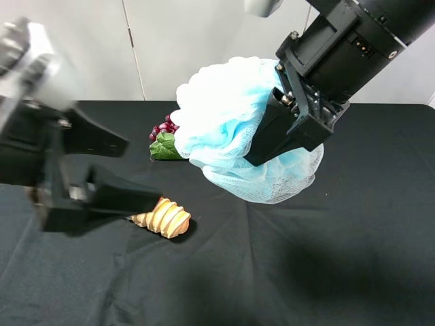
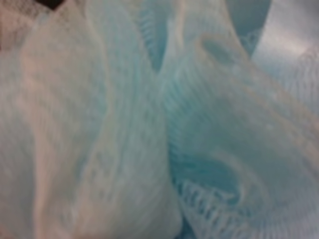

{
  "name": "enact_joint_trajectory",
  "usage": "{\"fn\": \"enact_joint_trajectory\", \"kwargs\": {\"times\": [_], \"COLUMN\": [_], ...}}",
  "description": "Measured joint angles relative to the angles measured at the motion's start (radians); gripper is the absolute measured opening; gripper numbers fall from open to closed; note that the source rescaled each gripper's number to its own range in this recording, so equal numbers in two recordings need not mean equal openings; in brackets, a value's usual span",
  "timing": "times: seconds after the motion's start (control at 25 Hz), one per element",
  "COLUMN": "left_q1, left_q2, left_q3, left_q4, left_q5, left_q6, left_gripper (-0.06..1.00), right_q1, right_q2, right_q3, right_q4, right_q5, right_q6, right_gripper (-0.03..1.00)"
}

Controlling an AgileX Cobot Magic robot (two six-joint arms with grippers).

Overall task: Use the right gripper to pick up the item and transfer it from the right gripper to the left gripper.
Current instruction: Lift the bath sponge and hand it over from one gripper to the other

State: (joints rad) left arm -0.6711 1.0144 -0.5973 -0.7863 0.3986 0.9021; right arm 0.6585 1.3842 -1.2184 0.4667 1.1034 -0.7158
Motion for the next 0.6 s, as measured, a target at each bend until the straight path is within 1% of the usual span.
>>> {"fn": "enact_joint_trajectory", "kwargs": {"times": [0.12,0.24,0.4,0.44,0.48,0.6], "left_q1": [-0.053,-0.083,-0.087,-0.087,-0.087,-0.087], "left_q2": [0.070,0.141,0.224,0.242,0.260,0.294], "left_q3": [-0.028,-0.074,-0.147,-0.166,-0.184,-0.230], "left_q4": [-0.056,-0.076,-0.079,-0.079,-0.079,-0.079], "left_q5": [-0.030,-0.048,-0.049,-0.049,-0.049,-0.040], "left_q6": [0.082,0.122,0.141,0.142,0.145,0.152], "left_gripper": [0.95,0.95,0.95,0.95,0.95,0.95], "right_q1": [0.000,0.000,0.000,0.000,0.000,0.000], "right_q2": [0.000,0.000,0.000,0.000,0.000,0.000], "right_q3": [0.000,0.000,0.000,0.000,0.000,0.000], "right_q4": [0.000,0.005,0.038,0.049,0.056,0.063], "right_q5": [0.000,0.000,0.000,0.000,0.000,-0.005], "right_q6": [-0.007,-0.025,-0.056,-0.064,-0.074,-0.091], "right_gripper": [0.11,0.11,0.10,0.07,0.07,0.06]}}
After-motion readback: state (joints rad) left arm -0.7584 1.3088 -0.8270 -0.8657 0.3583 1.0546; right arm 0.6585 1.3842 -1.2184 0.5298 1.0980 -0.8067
